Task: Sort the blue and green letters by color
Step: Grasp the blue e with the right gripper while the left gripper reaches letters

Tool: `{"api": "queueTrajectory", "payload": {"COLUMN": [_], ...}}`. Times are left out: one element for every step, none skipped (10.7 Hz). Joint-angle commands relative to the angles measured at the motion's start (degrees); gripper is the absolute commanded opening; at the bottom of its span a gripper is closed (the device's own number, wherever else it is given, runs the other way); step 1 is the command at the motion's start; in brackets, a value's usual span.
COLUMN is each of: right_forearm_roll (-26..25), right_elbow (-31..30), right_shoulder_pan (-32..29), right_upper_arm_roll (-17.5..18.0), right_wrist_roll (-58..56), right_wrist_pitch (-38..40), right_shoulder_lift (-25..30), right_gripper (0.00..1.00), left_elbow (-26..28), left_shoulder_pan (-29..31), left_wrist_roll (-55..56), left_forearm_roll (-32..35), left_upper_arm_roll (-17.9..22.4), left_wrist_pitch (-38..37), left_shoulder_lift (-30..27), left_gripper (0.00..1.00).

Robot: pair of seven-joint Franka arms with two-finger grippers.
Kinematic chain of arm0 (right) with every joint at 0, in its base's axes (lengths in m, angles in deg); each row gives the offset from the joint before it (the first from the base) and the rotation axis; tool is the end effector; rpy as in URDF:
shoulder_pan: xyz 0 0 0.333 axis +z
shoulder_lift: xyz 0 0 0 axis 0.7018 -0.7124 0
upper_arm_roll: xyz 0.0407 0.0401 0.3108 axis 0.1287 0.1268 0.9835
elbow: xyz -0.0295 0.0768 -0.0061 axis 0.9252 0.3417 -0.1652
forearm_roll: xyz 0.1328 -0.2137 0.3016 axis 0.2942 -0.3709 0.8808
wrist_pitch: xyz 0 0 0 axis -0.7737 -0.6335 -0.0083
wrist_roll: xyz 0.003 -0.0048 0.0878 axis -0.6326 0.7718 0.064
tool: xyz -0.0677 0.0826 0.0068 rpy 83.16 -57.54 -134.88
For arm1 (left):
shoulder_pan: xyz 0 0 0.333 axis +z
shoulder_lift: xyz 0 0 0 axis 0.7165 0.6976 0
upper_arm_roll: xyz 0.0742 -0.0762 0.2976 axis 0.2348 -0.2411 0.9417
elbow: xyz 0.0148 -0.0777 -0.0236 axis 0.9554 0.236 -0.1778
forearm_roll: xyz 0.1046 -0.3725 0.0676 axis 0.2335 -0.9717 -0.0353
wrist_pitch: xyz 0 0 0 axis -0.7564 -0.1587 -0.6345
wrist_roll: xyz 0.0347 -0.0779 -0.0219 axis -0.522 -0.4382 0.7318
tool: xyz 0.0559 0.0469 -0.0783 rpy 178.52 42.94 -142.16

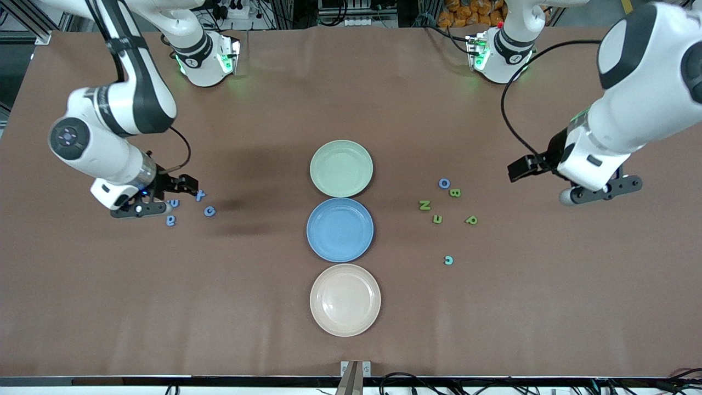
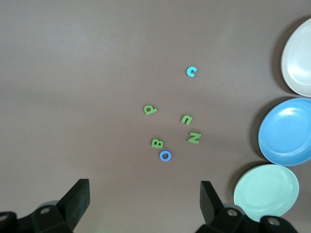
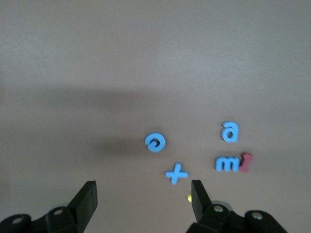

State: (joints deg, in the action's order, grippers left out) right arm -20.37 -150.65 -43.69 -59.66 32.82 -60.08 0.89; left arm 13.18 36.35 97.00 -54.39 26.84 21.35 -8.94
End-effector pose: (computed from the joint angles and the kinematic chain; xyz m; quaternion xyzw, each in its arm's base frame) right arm 0.5599 0.0712 0.3406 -0.9982 -0.0485 0.0327 0.0143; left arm 0.5923 -0.1567 0.5371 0.9918 0.1129 -0.0486 0.0342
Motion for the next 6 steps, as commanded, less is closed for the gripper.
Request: {"api": "queueTrajectory", "payload": {"right_forearm_roll": [0.0,0.0,0.0,-0.09,-0.18,-0.18], "right_elbow": [-4.78,-4.97,-4.97,-5.5,-6.63,-7.17], "right_shoulder_pan": [-0.44,-0.44,-0.44,-0.44,-0.62,-0.79], "right_upper_arm_roll": [1.43,1.43,1.43,1.34,1.34,1.34], "right_wrist_roll": [0.03,0.03,0.03,0.03,-0.05,-0.14], "right_wrist_pitch": [-10.79,-12.39,-13.63,-15.56,-18.45,-19.69], "right_shoulder_lift": [-3.74,-5.14,-6.28,-7.34,-8.31,-9.1], "right_gripper": [0.75,0.67,0.64,0.65,0.68,0.76], "left_elbow": [-0.46,-0.29,1.02,3.29,6.1,9.17], "left_shoulder_pan": [-0.6,-0.69,-0.78,-0.86,-1.12,-2.17], "left_wrist_roll": [7.17,10.51,13.42,15.71,17.99,20.02], "left_forearm_roll": [-0.2,0.76,2.16,2.18,2.18,2.26], "left_upper_arm_roll": [0.13,0.13,0.04,-0.05,-0.14,-0.14], "left_wrist_pitch": [2.78,4.01,5.94,8.74,11.64,14.71], "left_shoulder_lift": [5.69,7.36,8.08,7.91,7.56,7.21], "left_gripper": [1.0,1.0,1.0,1.0,1.0,1.0]}}
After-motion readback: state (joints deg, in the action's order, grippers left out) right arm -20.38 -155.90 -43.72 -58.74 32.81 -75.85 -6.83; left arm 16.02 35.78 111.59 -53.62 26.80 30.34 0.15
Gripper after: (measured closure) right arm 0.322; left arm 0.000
